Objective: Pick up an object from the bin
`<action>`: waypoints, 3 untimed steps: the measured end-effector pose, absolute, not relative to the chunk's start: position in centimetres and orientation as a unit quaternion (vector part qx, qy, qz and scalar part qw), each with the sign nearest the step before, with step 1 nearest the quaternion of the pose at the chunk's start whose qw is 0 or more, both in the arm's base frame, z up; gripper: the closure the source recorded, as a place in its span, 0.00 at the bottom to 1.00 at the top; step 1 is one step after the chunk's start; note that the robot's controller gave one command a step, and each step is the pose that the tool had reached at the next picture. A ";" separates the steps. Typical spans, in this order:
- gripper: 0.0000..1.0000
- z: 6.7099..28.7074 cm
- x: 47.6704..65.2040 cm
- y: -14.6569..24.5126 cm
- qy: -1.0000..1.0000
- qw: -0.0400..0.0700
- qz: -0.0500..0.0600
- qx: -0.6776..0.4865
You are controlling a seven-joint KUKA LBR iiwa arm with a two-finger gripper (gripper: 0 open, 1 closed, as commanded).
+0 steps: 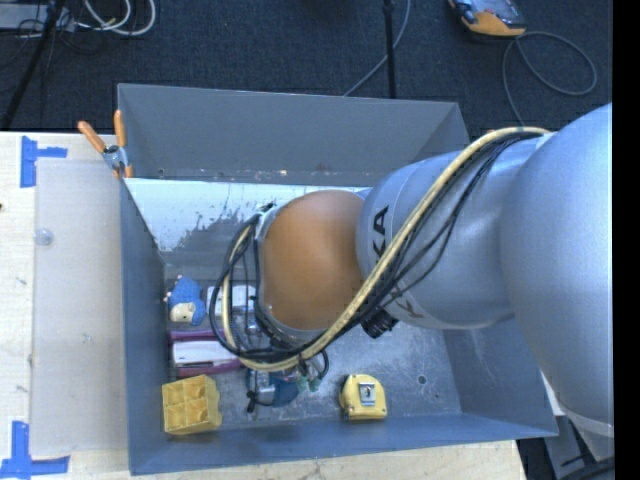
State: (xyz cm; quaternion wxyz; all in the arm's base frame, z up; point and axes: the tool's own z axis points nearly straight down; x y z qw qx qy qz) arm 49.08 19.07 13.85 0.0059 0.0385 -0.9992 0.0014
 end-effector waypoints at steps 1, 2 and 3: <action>0.00 12.6 50.9 18.4 -0.997 0.002 0.000 0.079; 0.00 10.3 53.6 16.1 -0.999 0.005 0.001 0.053; 0.00 8.9 53.9 15.3 -0.998 0.003 0.001 0.062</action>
Offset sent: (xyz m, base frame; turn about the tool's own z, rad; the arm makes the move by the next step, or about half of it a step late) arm 0.0503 -0.0364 -0.0403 -0.0181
